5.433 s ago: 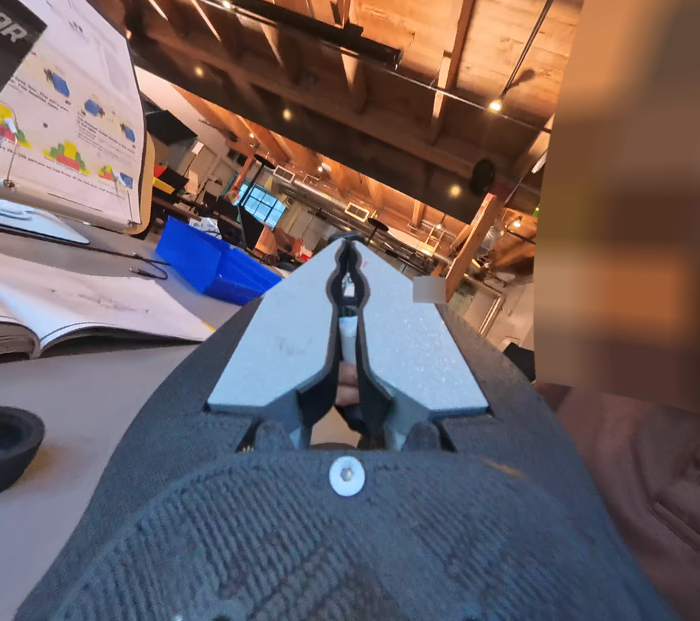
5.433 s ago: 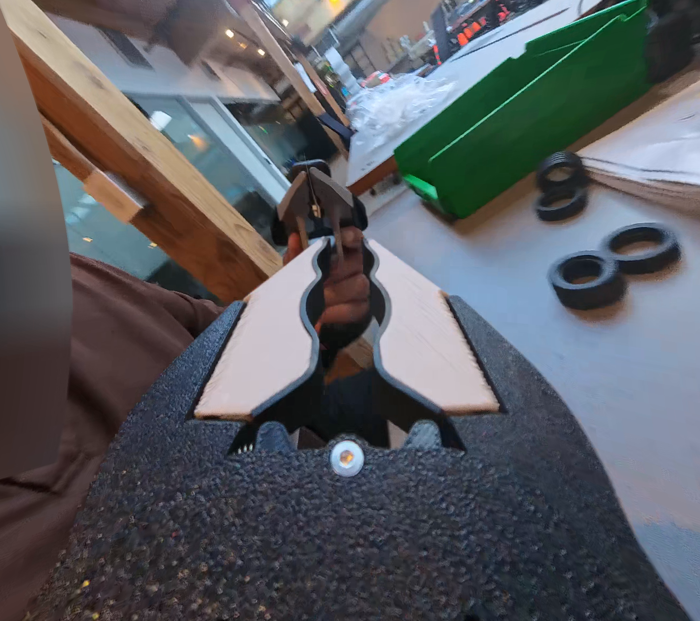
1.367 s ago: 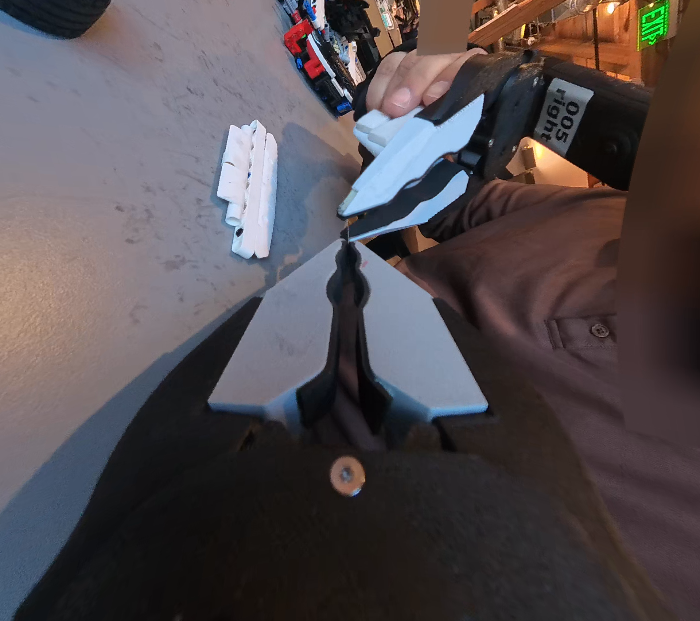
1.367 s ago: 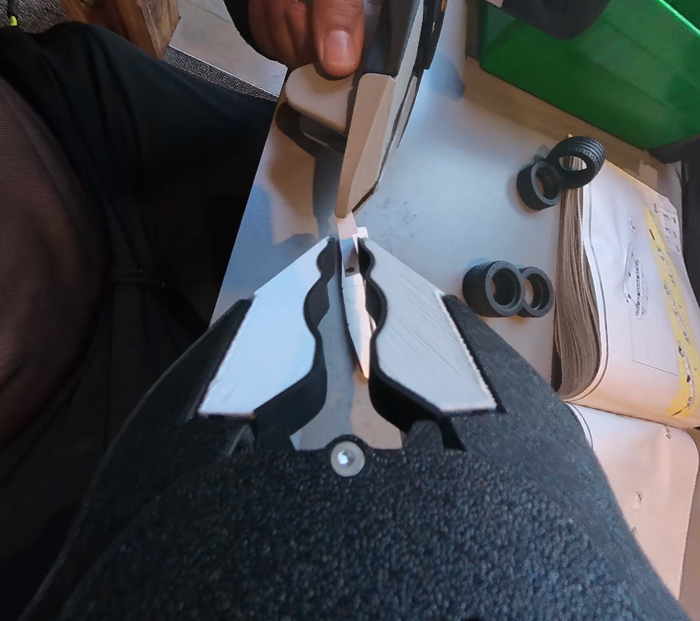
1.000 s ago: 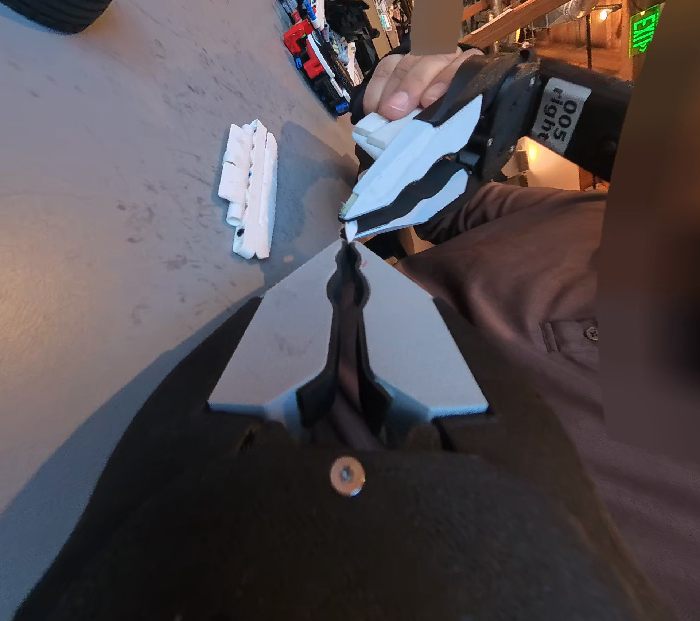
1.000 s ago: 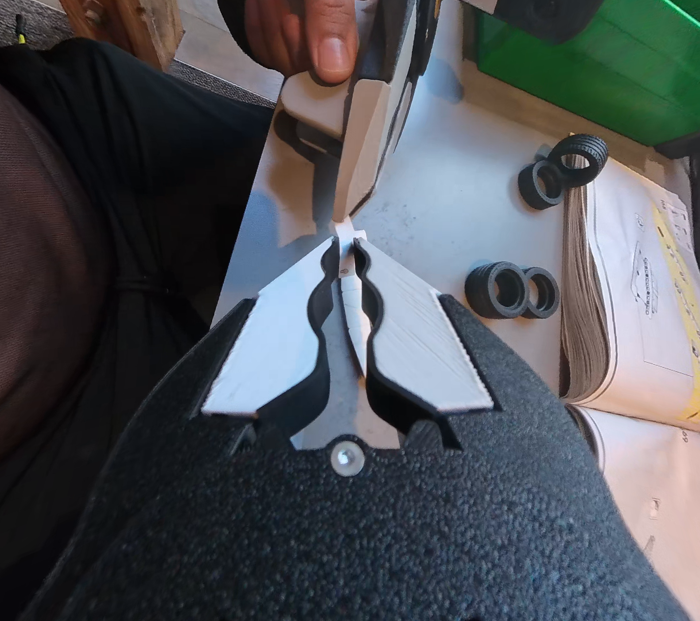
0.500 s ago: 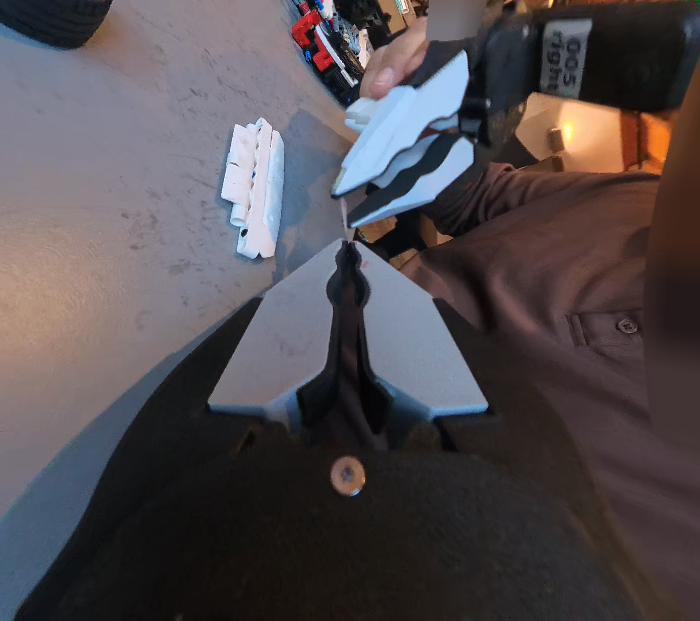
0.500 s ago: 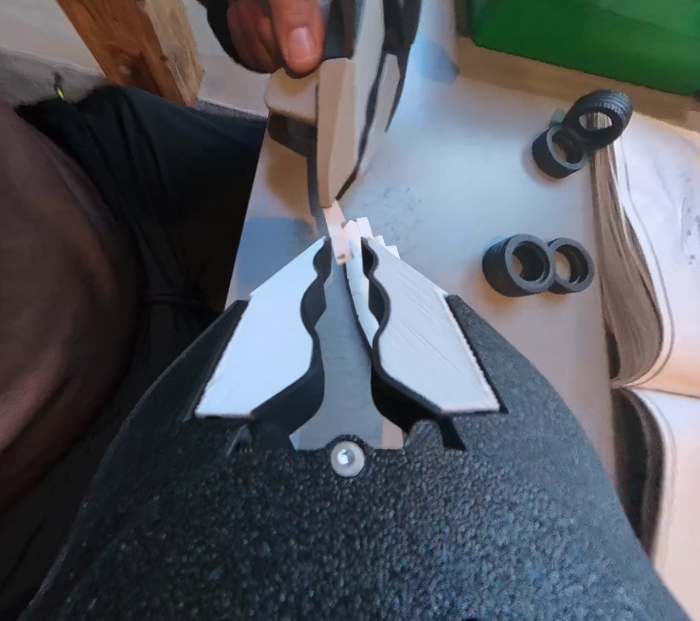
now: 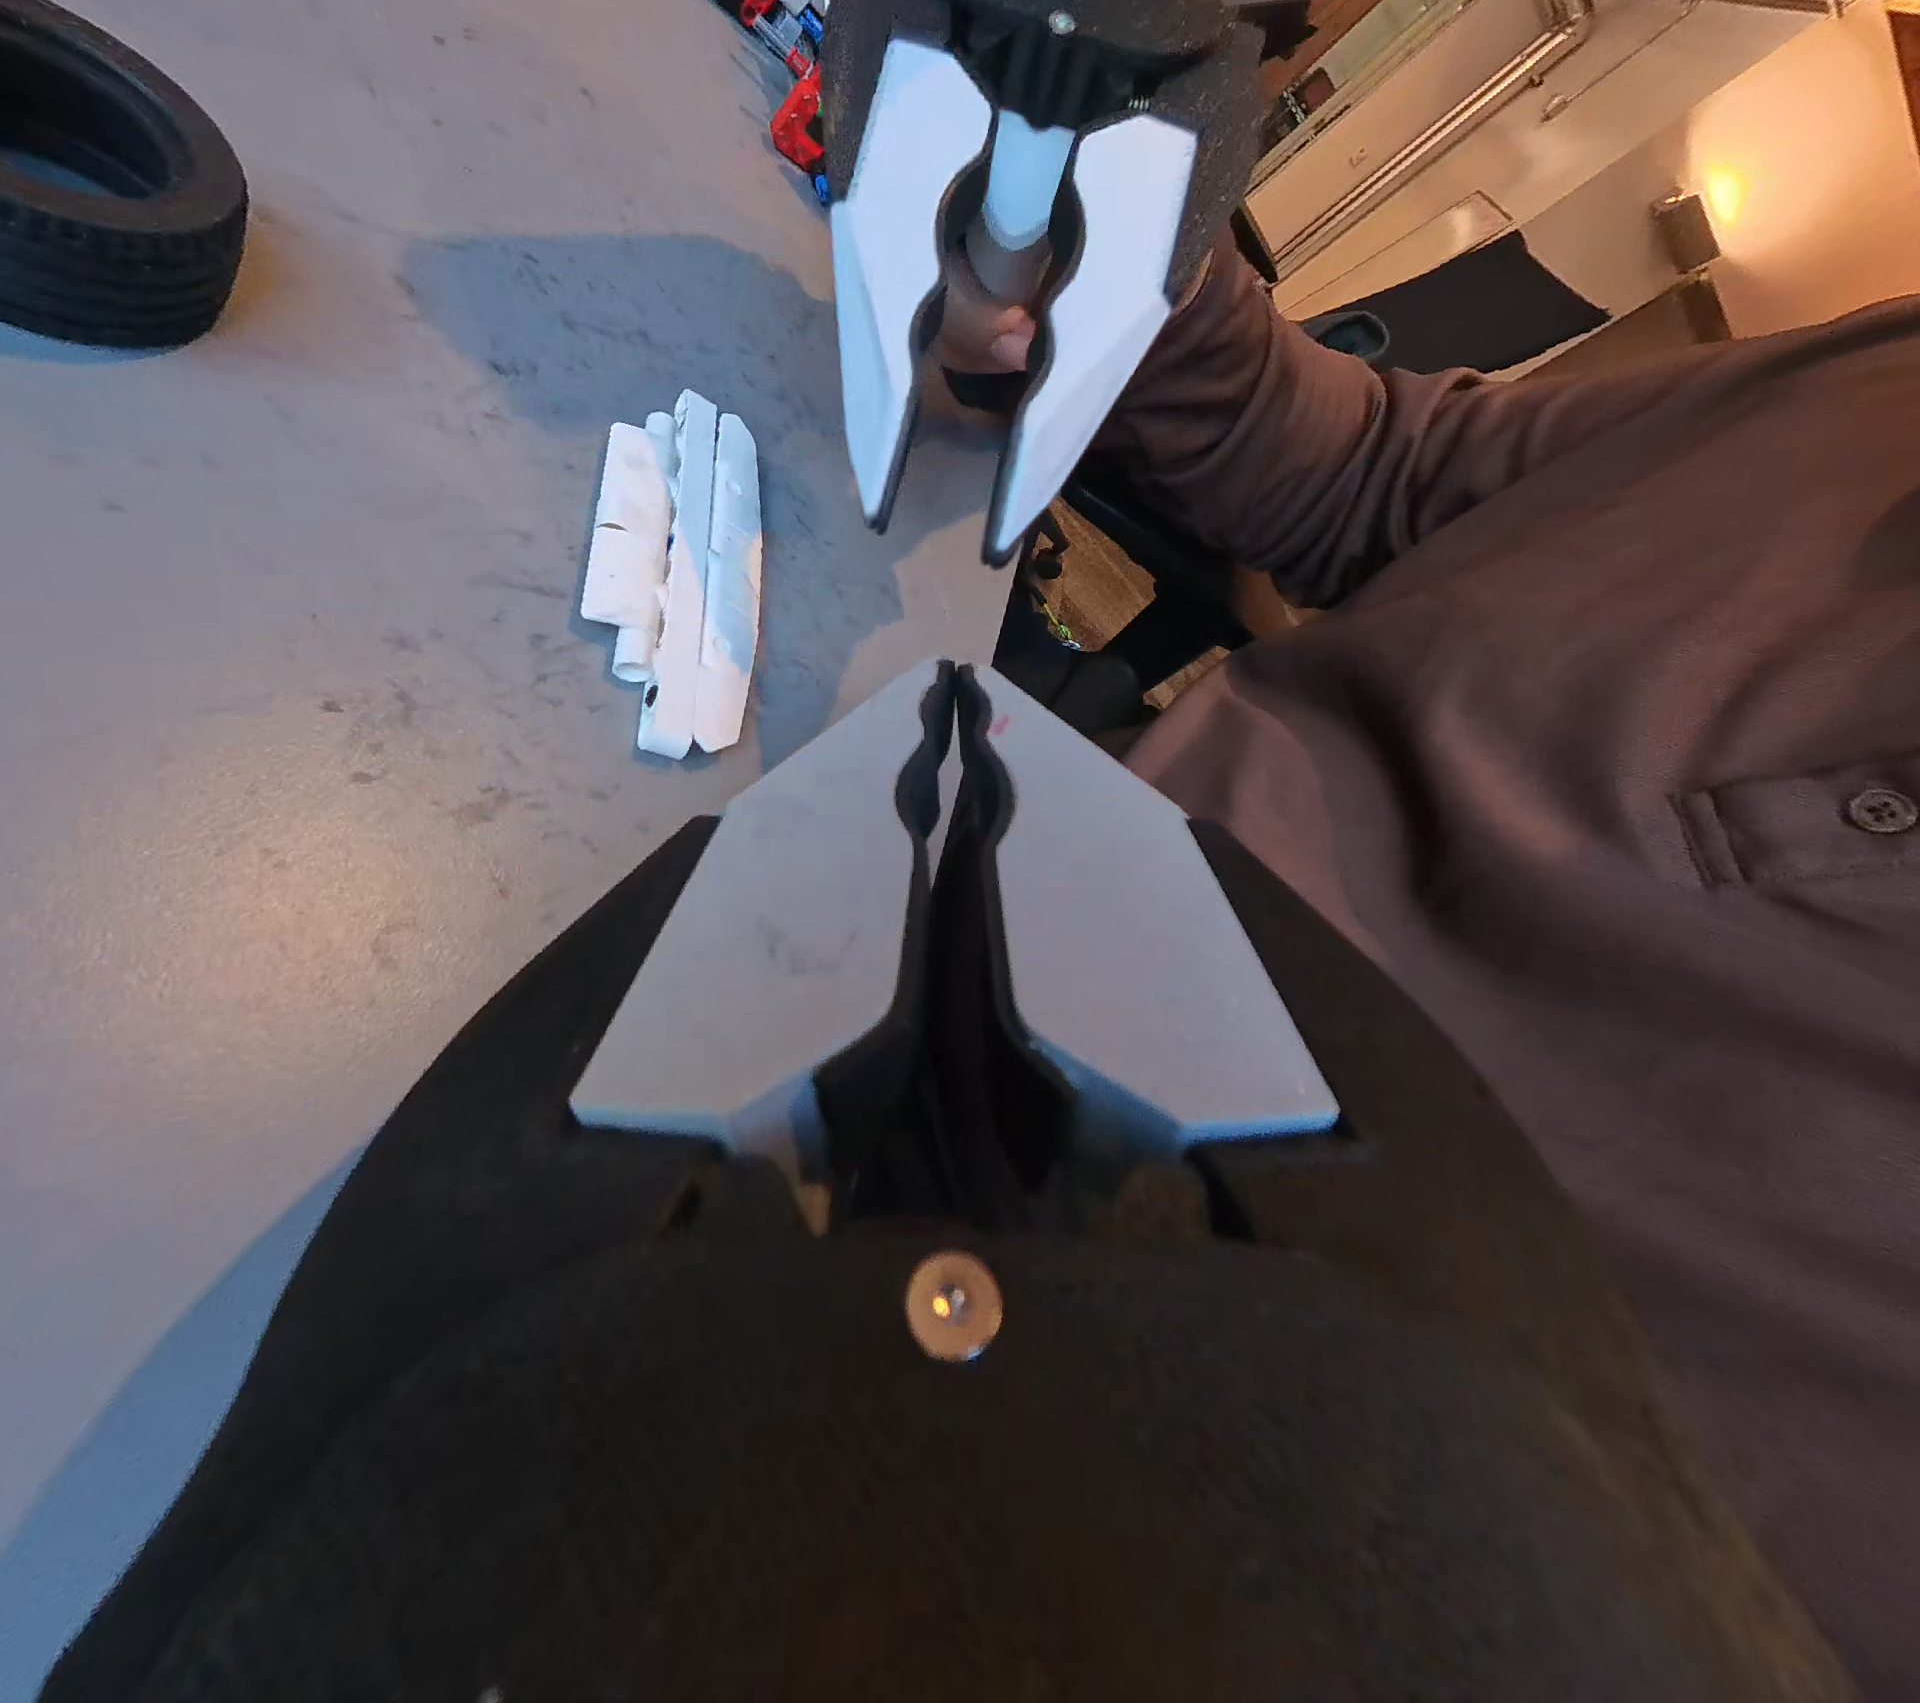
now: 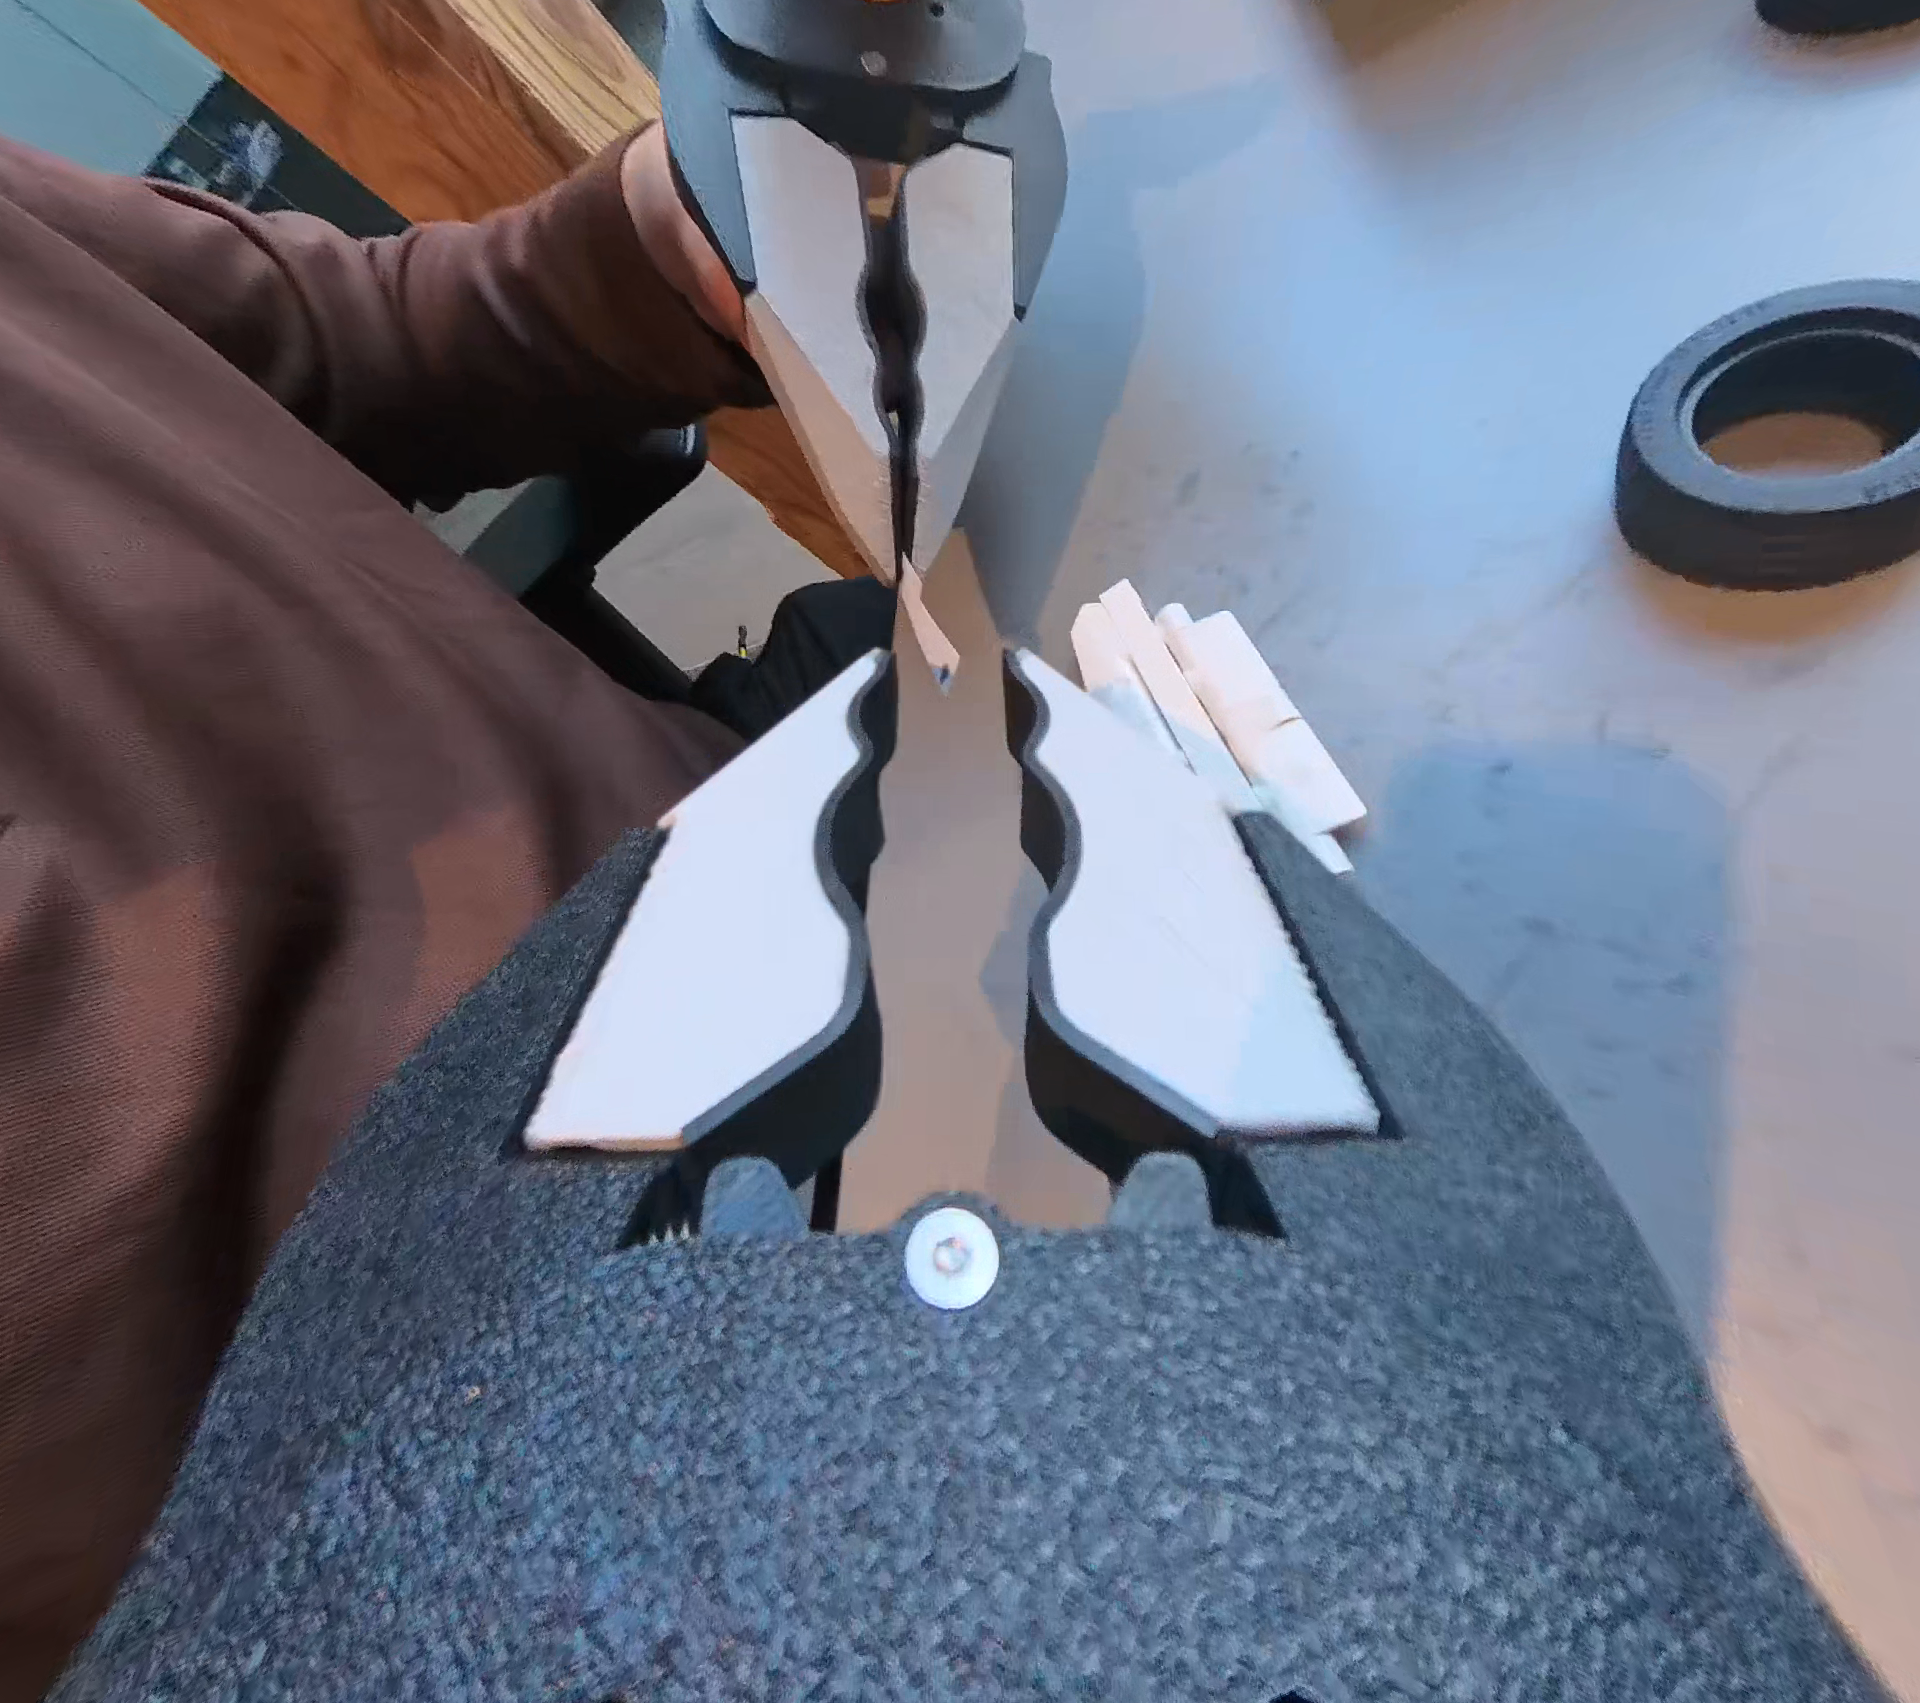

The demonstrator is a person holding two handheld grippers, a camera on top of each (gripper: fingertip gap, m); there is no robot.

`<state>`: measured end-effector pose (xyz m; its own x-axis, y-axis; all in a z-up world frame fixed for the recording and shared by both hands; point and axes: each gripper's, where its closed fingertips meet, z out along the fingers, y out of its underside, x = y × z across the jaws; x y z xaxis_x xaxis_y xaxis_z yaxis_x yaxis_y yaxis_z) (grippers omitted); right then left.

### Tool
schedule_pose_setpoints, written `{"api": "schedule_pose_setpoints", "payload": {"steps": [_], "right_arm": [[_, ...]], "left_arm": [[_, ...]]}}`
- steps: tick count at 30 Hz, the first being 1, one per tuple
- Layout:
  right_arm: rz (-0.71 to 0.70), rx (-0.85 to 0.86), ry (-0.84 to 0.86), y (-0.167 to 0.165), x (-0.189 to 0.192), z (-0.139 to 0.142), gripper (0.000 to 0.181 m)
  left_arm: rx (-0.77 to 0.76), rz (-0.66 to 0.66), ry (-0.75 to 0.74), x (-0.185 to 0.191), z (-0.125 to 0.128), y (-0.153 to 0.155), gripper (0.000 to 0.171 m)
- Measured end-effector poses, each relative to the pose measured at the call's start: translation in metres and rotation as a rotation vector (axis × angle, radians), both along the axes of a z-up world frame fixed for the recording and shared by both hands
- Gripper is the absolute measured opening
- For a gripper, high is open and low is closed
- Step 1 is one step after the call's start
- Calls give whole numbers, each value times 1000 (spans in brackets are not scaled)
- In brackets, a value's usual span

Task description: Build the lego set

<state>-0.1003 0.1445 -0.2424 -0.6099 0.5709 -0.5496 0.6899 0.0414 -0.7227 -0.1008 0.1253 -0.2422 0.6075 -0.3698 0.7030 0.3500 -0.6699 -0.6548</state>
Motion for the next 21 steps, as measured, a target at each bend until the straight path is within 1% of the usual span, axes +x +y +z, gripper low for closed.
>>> {"api": "schedule_pose_setpoints", "payload": {"steps": [2,5,9,10,12,13,15,16,17,18,19,21], "right_arm": [[5,10,-5,-2,0,-4,13],[10,-19,-10,-6,-1,-2,0],[11,-47,-20,-7,0,1,0],[9,-52,-19,-7,0,2,0],[-17,-53,-11,-5,-1,3,0],[-27,-69,-8,-4,-2,4,0],[-31,-115,-15,-5,-1,8,0],[-26,-129,-17,-7,1,9,0],[-21,-132,-13,-8,2,9,0],[-15,-128,-5,-10,3,10,0],[-11,-125,5,-12,3,11,0],[-5,-129,23,-15,4,14,0]], "left_arm": [[1,3,-2,-1,0,0,0],[-5,4,-5,-1,-1,0,0],[-3,22,-3,-3,-2,2,0],[1,25,2,-3,-2,2,3],[45,16,-1,0,5,0,14],[76,14,-1,1,10,-1,21],[120,6,7,3,16,-4,30],[128,5,22,3,16,-5,29],[128,19,47,1,14,-5,21],[119,42,79,-2,9,-3,9],[111,59,99,-4,6,-2,0],[132,53,51,-4,11,-5,0]]}}
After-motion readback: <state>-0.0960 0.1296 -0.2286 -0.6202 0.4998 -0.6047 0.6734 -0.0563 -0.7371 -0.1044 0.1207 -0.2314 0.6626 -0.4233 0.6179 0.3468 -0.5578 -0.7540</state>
